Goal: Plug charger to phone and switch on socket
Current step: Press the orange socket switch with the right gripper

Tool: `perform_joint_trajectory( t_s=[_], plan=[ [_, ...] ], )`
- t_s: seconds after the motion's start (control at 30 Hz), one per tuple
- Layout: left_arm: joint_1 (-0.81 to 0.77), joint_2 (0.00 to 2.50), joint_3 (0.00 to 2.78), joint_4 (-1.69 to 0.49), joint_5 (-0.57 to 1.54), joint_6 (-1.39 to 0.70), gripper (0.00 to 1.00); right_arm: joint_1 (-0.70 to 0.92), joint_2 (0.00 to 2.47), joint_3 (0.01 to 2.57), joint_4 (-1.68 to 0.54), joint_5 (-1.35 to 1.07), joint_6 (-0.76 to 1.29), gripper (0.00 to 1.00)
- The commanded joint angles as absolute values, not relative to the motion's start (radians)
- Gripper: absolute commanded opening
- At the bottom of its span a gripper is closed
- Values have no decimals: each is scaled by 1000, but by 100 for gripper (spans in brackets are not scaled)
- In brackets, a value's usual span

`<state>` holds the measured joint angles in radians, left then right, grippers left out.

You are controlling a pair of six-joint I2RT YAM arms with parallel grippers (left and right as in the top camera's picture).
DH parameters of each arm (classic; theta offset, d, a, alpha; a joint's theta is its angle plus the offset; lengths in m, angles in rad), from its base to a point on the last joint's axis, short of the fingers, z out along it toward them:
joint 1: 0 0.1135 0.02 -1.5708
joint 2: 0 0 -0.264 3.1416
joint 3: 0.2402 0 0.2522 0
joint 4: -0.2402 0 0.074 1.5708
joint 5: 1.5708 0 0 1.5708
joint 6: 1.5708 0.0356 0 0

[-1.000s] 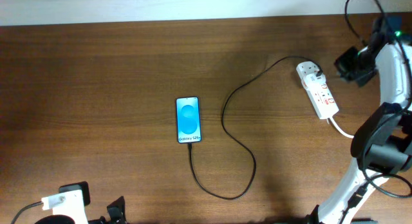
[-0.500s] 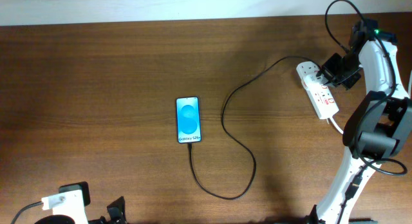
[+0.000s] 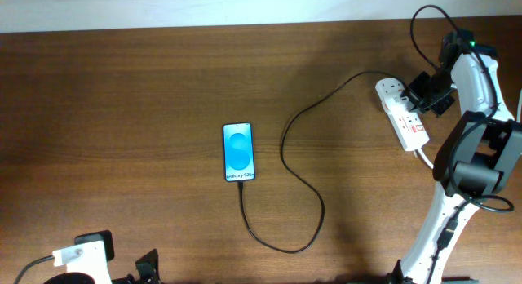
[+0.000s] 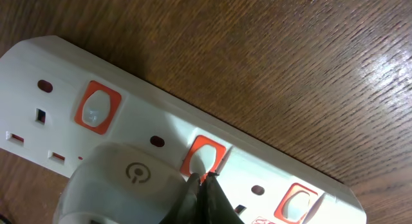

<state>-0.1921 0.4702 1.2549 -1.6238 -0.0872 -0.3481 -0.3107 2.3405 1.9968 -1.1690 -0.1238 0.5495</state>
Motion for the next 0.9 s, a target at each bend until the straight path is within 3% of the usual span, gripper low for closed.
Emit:
perform_joint_trajectory(
  t_s=[0.0, 0.87],
  plan=[
    [-187, 466, 1259, -1621, -102, -342, 99, -309, 2356, 2003, -1163, -130, 559, 4],
    [-187, 466, 1259, -1621, -102, -342, 99, -281, 2399, 1955, -1161, -126, 559, 4]
  ],
)
